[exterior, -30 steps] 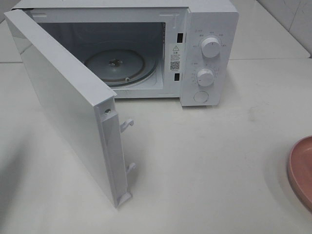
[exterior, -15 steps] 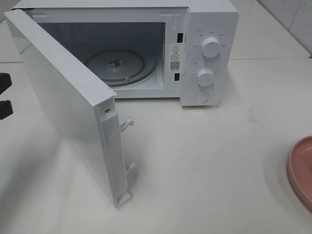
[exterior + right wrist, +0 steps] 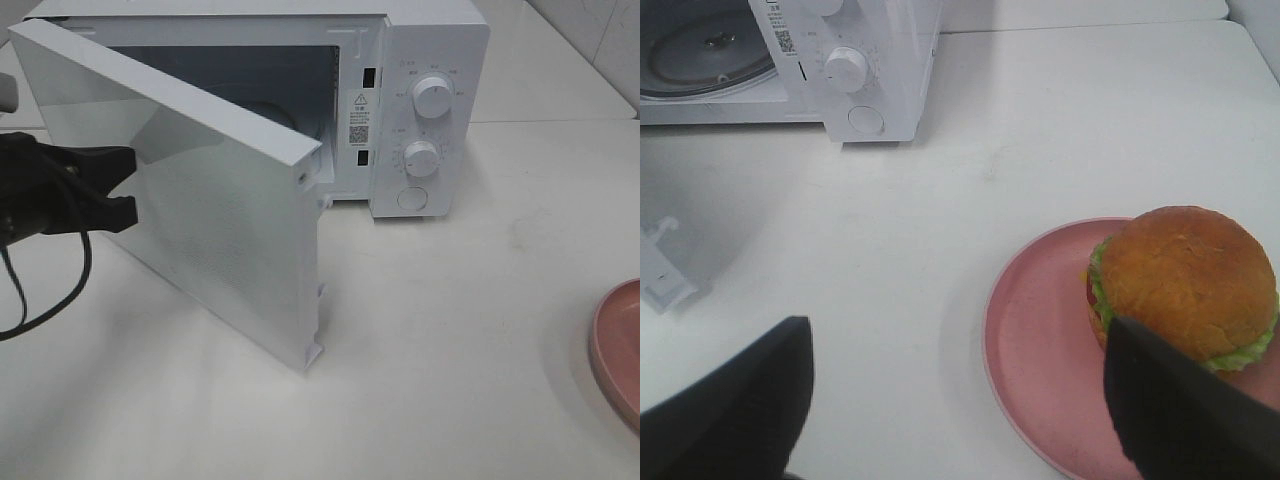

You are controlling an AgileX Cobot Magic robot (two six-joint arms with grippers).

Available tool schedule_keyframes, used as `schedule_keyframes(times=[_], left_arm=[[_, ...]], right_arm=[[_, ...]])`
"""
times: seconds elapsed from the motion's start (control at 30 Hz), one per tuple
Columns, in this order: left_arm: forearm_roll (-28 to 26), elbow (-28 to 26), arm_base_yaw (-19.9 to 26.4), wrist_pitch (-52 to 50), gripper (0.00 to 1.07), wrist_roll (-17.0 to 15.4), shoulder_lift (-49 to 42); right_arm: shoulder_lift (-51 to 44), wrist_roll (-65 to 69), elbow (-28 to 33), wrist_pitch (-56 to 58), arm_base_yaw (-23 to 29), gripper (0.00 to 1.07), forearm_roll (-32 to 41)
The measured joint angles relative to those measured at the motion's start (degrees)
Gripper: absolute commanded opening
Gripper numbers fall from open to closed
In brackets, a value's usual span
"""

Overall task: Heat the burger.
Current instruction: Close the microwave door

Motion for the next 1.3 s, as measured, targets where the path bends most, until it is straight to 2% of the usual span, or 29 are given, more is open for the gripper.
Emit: schedule_keyframes(times=[0.3, 0.57, 0.77, 0.8, 0.93, 1.1, 1.3], left_arm=[[-12.5, -6.1, -9.6, 0.0, 0.00, 6.7, 5.3], [-17.6, -12.8, -14.6, 0.0, 0.00, 8.1, 10.1], [-20.1, -17.4, -16.1, 0.6, 0.00, 8.7, 13.2], [-20.7, -19.5, -16.6, 1.2, 0.00, 9.5, 14.4], [-20.9, -22.5, -16.9, 2.1, 0.00, 10.1, 16.5], [-21.3, -28.9, -17.4, 4.4, 0.00, 10.5, 20.4], [-21.3, -32.9, -17.9, 6.2, 0.00, 10.7, 22.7]], right_arm=[[0.0, 0.0, 0.0, 0.0, 0.0, 0.76, 0.0], [0.0, 0.0, 0.0, 0.0, 0.0, 0.76, 0.0], [0.0, 0.0, 0.0, 0.0, 0.0, 0.76, 0.0], [0.0, 0.0, 0.0, 0.0, 0.0, 0.76, 0.0], [0.0, 0.0, 0.0, 0.0, 0.0, 0.76, 0.0], [0.0, 0.0, 0.0, 0.0, 0.0, 0.76, 0.0], [0.0, 0.0, 0.0, 0.0, 0.0, 0.76, 0.0]])
